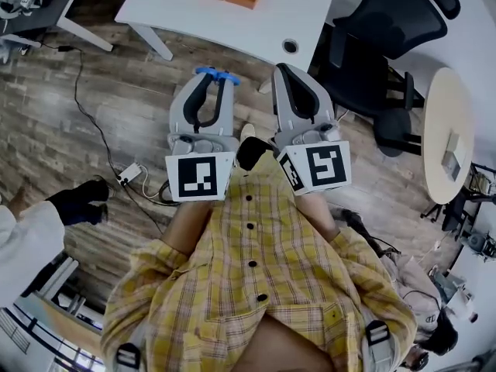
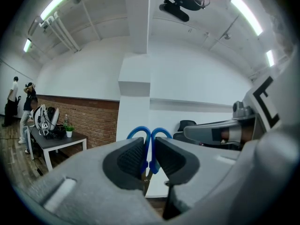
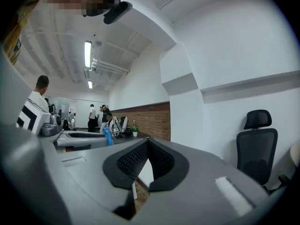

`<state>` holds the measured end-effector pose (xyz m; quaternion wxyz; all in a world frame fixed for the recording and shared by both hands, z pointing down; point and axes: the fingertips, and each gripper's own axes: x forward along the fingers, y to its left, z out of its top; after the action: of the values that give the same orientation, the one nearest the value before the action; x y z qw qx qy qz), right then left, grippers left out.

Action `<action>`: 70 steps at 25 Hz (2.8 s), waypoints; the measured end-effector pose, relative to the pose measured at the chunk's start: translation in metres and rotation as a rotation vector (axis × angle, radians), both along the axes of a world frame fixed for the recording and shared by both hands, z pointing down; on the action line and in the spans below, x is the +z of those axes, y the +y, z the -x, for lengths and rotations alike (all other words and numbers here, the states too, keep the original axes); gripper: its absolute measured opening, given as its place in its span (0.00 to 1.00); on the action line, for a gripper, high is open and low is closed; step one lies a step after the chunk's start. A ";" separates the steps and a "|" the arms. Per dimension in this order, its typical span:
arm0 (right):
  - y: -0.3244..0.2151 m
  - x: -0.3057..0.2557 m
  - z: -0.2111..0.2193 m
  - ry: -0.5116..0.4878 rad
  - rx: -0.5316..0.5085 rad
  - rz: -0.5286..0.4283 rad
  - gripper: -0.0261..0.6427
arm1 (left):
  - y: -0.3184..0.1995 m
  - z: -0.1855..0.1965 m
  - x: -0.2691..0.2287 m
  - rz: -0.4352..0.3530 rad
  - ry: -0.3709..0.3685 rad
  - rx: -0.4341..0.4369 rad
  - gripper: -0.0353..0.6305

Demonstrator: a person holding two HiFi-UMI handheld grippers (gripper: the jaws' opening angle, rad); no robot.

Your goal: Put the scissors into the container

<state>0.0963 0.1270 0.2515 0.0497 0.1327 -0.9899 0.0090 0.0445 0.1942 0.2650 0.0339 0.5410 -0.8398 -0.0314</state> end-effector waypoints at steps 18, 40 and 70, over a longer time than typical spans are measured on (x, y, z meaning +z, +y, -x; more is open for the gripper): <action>-0.097 0.016 0.110 -0.045 -0.020 0.050 0.05 | -0.100 0.105 0.005 0.069 -0.060 0.029 0.18; -0.208 0.015 0.186 -0.097 0.025 0.069 0.05 | -0.209 0.182 0.011 0.130 -0.151 0.081 0.18; -0.272 0.069 0.270 0.010 0.376 0.142 0.05 | -0.302 0.288 0.079 0.350 -0.242 0.517 0.18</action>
<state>-0.1737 -0.1453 0.3203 0.0616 0.3113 -0.9443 0.0874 -0.2438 -0.1080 0.3443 0.0332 0.7220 -0.6651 0.1876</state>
